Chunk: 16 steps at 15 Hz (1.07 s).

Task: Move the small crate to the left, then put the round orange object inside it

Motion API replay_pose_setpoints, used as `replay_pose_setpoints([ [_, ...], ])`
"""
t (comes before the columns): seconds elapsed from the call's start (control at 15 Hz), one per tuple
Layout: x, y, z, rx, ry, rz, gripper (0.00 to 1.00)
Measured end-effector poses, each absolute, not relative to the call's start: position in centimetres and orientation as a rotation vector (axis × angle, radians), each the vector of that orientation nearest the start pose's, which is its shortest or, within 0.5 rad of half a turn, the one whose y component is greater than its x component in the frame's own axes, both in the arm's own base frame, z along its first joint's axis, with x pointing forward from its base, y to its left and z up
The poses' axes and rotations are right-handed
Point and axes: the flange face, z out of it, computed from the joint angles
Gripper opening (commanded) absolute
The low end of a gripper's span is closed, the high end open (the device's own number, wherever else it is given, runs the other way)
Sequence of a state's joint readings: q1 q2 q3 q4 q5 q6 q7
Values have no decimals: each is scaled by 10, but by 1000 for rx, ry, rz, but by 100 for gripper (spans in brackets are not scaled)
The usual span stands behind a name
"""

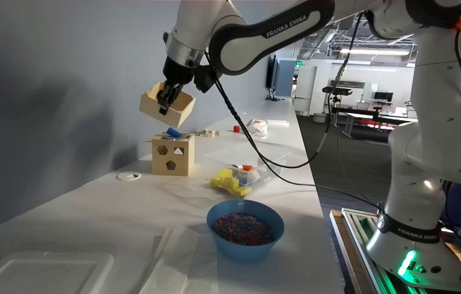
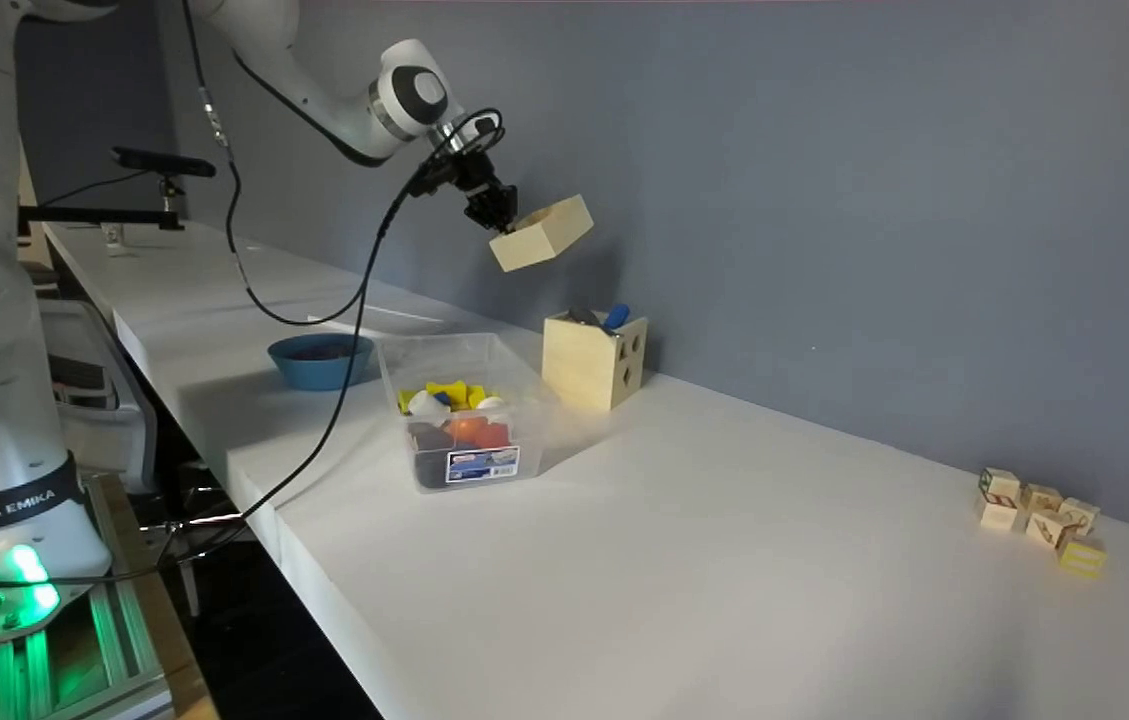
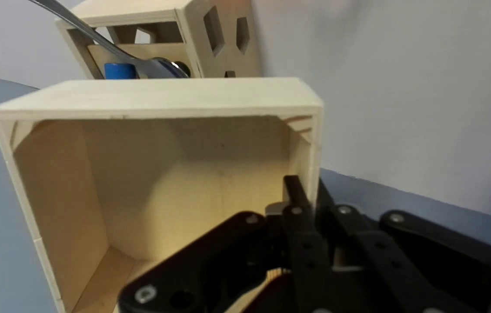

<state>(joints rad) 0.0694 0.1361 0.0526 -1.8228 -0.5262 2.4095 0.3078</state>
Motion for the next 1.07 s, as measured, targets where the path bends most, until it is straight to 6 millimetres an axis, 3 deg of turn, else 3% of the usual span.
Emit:
replay_pose_setpoints([
  [0.13, 635, 69, 508, -3329, -250, -894, 2],
  [0.4, 638, 73, 502, -3334, -316, -874, 2],
  [0.53, 645, 95, 490, -3304, -469, -829, 2],
  [0.87, 652, 179, 463, -3097, -820, -720, 2],
  [1.07, 647, 207, 443, -2947, -915, -605, 2],
])
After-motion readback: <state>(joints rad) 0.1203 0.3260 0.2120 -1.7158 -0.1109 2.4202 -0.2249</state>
